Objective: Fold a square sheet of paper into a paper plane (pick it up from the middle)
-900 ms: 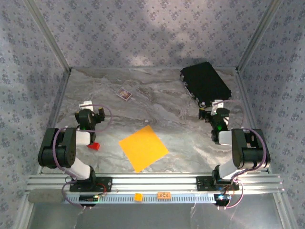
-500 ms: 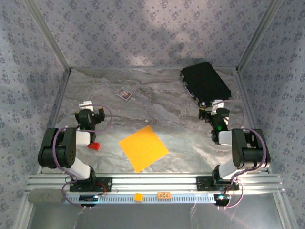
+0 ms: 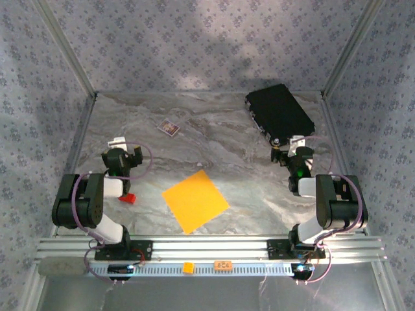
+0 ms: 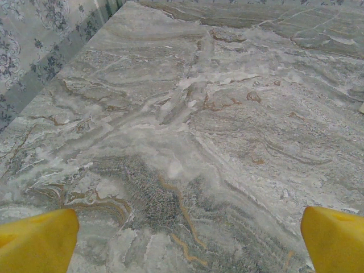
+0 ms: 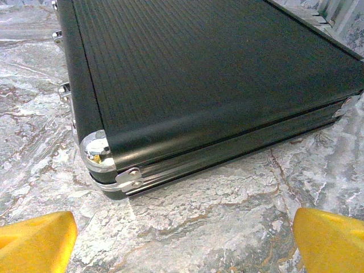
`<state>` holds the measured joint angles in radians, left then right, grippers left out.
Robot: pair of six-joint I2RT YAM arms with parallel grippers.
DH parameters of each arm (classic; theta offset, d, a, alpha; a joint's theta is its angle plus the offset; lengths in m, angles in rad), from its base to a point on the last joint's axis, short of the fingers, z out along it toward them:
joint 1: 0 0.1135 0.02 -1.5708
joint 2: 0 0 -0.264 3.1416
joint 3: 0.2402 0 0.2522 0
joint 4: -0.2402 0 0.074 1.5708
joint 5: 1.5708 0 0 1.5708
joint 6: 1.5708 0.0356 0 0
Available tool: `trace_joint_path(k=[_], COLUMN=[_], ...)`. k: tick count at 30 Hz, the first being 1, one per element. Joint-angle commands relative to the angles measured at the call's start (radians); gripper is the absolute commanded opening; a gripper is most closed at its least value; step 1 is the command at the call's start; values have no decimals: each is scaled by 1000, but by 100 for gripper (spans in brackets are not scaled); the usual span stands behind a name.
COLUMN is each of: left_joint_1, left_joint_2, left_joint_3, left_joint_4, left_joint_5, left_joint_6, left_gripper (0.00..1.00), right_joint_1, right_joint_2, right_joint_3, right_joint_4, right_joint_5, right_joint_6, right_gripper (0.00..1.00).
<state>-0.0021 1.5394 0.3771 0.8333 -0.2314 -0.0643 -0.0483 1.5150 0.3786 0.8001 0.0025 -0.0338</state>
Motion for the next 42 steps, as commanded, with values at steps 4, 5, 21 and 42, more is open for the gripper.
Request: trace_joint_path(k=[4,5,21,42], left_joint_1=[-4,-4,-2,-494], left_joint_2=[-13,-18,-333,-596], left_joint_3=[7,7,80,88], left_joint_4=[29,27,-416,-1078], left_joint_5=[6,5,-56,376], left_joint_6=[-3,-5,-167,-933], left_gripper=[100,100,100,100], right_joint_1=[3,3,80,150], right_joint_2=[4,6,-257,-603], right_joint_3=[13,14,127,172], right_joint_4=[6,4,-418,-1083], right_joint_5=[-2,-2,76,-508], right_joint_6=[9,10,45,702], right_gripper=[99,99,98,99])
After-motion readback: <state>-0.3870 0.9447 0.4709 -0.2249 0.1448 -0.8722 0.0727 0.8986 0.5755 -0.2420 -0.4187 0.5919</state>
